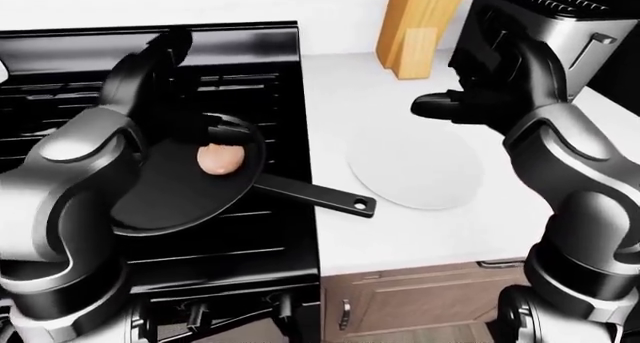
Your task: Pick the onion from the pan and place it on the plate.
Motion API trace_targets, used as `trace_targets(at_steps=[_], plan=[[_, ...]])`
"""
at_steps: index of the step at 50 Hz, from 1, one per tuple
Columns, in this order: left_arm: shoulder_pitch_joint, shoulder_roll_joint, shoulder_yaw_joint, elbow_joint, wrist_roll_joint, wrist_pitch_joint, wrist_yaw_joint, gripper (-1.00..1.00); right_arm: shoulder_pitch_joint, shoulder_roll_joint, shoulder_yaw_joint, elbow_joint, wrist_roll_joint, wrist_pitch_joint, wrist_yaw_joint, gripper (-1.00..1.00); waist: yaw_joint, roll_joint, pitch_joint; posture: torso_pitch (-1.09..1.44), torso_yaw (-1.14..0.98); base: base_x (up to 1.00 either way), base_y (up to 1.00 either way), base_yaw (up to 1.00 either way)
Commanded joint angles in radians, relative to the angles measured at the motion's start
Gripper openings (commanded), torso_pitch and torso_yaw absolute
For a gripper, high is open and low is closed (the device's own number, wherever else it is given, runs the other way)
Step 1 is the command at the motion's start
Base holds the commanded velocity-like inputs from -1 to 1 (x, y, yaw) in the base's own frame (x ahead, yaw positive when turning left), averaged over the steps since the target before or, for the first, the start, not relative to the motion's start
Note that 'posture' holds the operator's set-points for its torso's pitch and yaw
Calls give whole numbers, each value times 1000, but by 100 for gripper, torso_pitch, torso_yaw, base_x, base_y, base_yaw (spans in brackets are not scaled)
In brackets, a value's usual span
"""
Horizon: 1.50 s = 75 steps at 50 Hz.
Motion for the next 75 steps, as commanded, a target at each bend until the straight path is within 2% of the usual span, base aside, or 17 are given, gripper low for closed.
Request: trace_targets(at_steps=[1,8,15,20,21,31,49,51,53,55,59,75], plan=[[-23,17,20,-29,40,-25,-53,100,-25,-10,-6,-18,-1,-37,3,100,1,1,-25,0,0,0,0,0],[3,51,34,-58,122,-4,-174,100,-21,-4,-5,-25,4,-33,-5,100,1,1,-27,0,0,0,0,0],[48,75,13,-57,241,-72,-293,100,-16,-3,-6,-31,6,-33,-7,100,2,0,-27,0,0,0,0,0],[58,81,23,-55,314,-83,-374,100,-11,-2,-5,-30,7,-38,-7,100,3,0,-28,0,0,0,0,0],[75,100,4,-51,347,-119,-395,100,-12,-1,-6,-33,10,-34,-10,100,3,-1,-29,0,0,0,0,0],[70,64,14,3,487,-173,-503,100,-6,-2,-8,-33,16,-39,-14,100,5,-4,-31,0,0,0,0,0],[82,30,14,41,592,-222,-589,100,-9,-6,-11,-27,24,-44,-17,100,5,-8,-33,0,0,0,0,0],[83,27,13,42,598,-225,-595,79,-9,-6,-13,-33,29,-39,-22,100,5,-8,-33,0,0,0,0,0],[85,24,13,49,605,-232,-599,81,-1,-5,-11,-34,29,-45,-22,100,6,-8,-33,0,0,0,0,0],[94,20,13,52,613,-242,-606,98,5,-2,-9,-35,28,-49,-22,100,6,-9,-32,0,0,0,0,0],[99,19,13,51,624,-240,-622,88,9,-2,-9,-34,28,-53,-21,100,5,-8,-34,0,0,0,0,0],[117,-10,-12,77,683,-277,-690,81,17,-1,-12,-39,35,-55,-27,100,7,-11,-34,0,0,0,0,0]])
